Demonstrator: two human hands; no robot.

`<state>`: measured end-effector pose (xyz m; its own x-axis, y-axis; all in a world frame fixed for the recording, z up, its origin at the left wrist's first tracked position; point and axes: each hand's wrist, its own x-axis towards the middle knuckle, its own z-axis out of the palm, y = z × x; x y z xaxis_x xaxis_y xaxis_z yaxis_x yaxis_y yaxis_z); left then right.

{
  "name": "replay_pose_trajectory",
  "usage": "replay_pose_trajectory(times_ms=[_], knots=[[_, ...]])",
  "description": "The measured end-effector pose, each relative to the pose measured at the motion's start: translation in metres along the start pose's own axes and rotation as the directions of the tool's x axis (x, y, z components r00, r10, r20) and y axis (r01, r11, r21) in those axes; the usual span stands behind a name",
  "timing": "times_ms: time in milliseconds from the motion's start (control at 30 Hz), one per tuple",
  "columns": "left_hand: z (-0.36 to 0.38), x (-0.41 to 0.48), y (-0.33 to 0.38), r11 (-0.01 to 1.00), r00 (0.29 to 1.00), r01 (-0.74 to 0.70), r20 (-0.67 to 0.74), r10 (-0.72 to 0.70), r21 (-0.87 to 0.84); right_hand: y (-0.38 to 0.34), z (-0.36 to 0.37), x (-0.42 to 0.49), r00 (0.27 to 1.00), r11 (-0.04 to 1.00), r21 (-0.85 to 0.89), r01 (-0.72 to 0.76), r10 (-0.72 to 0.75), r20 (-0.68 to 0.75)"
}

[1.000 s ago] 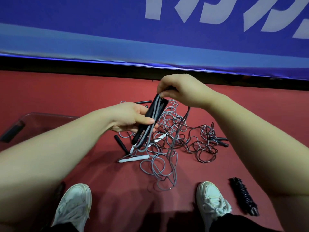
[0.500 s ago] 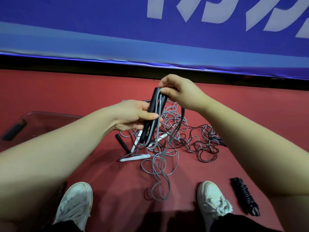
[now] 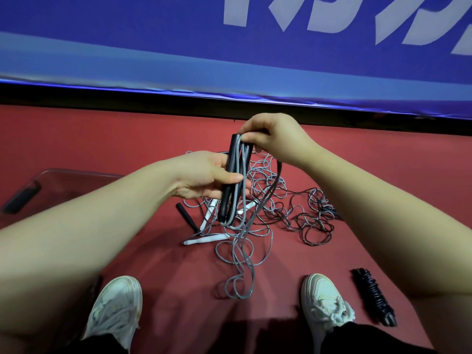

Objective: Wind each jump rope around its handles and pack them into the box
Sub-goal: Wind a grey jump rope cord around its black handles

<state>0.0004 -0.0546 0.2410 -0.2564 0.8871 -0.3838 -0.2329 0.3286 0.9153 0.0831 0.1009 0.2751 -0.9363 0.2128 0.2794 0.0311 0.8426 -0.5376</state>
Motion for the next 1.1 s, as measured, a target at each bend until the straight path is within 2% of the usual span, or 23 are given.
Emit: replay_pose_trajectory(times_ms=[67, 200, 300, 400, 467, 533, 733, 833, 967, 1100], knots=[[-0.001, 0.001, -0.001, 0.998, 1.0, 0.027, 0.008, -0.028, 0.059, -0.002, -0.009, 0.002, 0.999, 0.996, -0.08, 0.038, -0.038, 0.005], [-0.002, 0.006, -0.003, 0.987, 0.999, 0.04, -0.032, -0.035, 0.153, -0.009, -0.023, 0.003, 0.99, 0.945, -0.305, 0.117, -0.085, 0.116], [-0.003, 0.006, -0.001, 0.98, 0.994, 0.009, -0.11, 0.013, 0.198, -0.013, -0.025, 0.002, 0.982, 0.902, -0.404, 0.15, -0.088, 0.169], [-0.002, 0.004, -0.002, 0.942, 0.99, 0.028, -0.138, 0.02, 0.335, -0.017, -0.021, 0.002, 0.965, 0.854, -0.465, 0.233, -0.143, 0.221], [0.001, 0.004, -0.005, 0.941, 0.998, 0.048, -0.061, -0.029, 0.336, -0.02, -0.016, 0.002, 0.956, 0.86, -0.439, 0.261, -0.167, 0.242], [0.002, 0.005, -0.007, 0.968, 0.999, 0.051, -0.007, -0.051, 0.246, -0.019, -0.014, 0.004, 0.956, 0.871, -0.415, 0.265, -0.179, 0.234], [-0.001, 0.004, -0.002, 0.981, 1.0, 0.001, -0.016, 0.002, 0.193, -0.003, -0.01, 0.004, 0.968, 0.931, -0.281, 0.234, -0.196, 0.159], [0.004, 0.004, 0.0, 0.995, 1.0, -0.021, 0.014, 0.02, 0.094, 0.0, -0.004, 0.006, 0.98, 0.954, -0.226, 0.197, -0.182, 0.087], [0.005, 0.003, -0.001, 0.998, 0.999, -0.013, 0.043, 0.01, 0.055, 0.0, 0.007, 0.003, 0.987, 0.975, -0.161, 0.155, -0.16, -0.013], [0.005, 0.003, -0.002, 0.99, 0.995, -0.09, 0.038, 0.095, -0.109, -0.005, 0.012, 0.003, 0.985, 0.996, 0.017, 0.093, -0.089, -0.145]])
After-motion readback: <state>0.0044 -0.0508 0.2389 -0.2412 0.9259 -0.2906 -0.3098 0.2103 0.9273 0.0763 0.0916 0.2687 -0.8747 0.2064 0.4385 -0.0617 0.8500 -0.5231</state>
